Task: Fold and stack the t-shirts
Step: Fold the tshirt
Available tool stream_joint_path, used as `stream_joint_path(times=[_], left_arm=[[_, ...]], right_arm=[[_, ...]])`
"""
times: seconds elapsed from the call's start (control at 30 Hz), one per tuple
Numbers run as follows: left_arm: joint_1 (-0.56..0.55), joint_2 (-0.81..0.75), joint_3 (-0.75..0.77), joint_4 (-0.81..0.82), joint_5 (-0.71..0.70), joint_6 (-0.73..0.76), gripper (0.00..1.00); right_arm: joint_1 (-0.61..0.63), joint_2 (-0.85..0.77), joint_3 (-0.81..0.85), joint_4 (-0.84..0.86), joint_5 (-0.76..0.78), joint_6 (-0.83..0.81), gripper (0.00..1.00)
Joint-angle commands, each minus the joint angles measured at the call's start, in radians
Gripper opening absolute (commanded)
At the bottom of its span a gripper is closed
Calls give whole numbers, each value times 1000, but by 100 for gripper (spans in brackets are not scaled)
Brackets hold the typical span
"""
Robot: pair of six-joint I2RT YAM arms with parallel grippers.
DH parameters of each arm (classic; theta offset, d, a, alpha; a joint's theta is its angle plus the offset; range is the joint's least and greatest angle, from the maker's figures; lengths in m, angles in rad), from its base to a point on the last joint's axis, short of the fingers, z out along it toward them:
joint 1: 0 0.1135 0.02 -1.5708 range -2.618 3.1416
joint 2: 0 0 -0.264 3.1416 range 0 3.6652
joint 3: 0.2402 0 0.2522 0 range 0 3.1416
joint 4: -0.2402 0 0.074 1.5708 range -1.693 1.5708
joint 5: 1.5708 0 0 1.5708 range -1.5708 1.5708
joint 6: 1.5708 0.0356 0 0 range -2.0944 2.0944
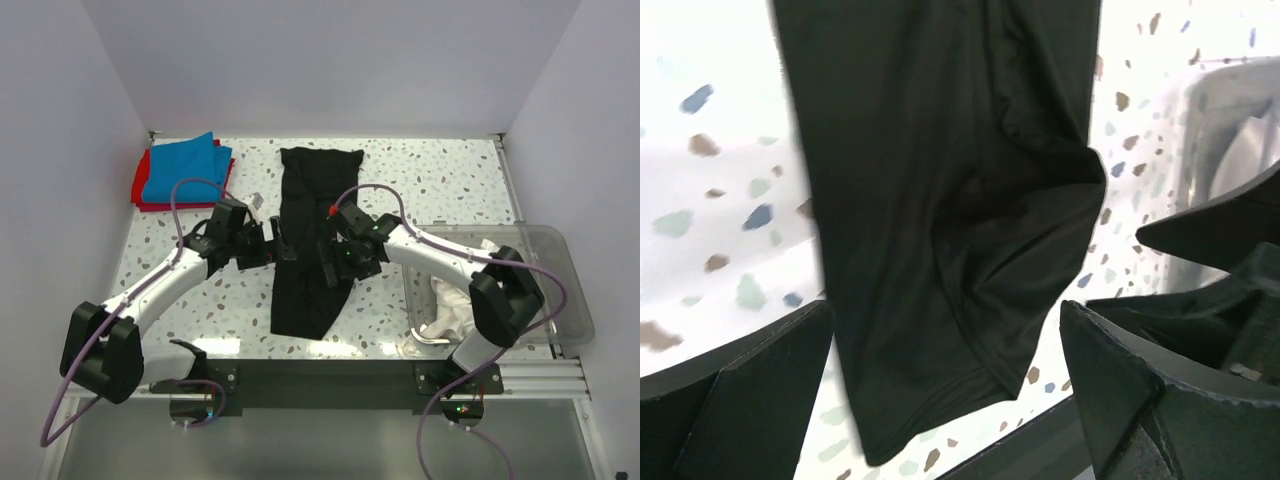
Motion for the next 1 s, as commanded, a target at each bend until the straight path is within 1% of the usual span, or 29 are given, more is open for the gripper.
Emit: stream_joint_path(times=[0.0,0.1,0.2,0.23,0.33,0.47,0.57,0.6,0.67,0.8,0.97], left_arm=[[-1,49,-6,132,99,25,100],[-1,69,14,115,87,72,100],[-1,108,47,92,90,108,100],[-1,114,47,110,97,111,100],[-14,125,24,175,111,138,99],[-64,149,5,213,91,193,94],[-131,160,-13,262,70,213,92],[-155,164,-19,276,62,218,90],[-168,187,-35,314,64,220,85],[-176,227,-45,327,33,253,76],[-183,290,-35,360,44,301,71]], right_arm=[[-16,-123,-22,-22,50,85,86],[-10,-150,-68,-37,43,114,84],[28,-186,-111,-22,24,153,81],[51,-195,-120,-16,30,163,80],[66,-216,-150,-5,36,217,79],[68,-302,-221,3,38,277,80],[68,-350,-268,-13,55,303,81],[66,-373,-274,-16,58,314,82],[68,-390,-283,-22,64,321,82],[68,-405,-285,-30,69,329,82],[68,-390,-272,-33,62,322,83]])
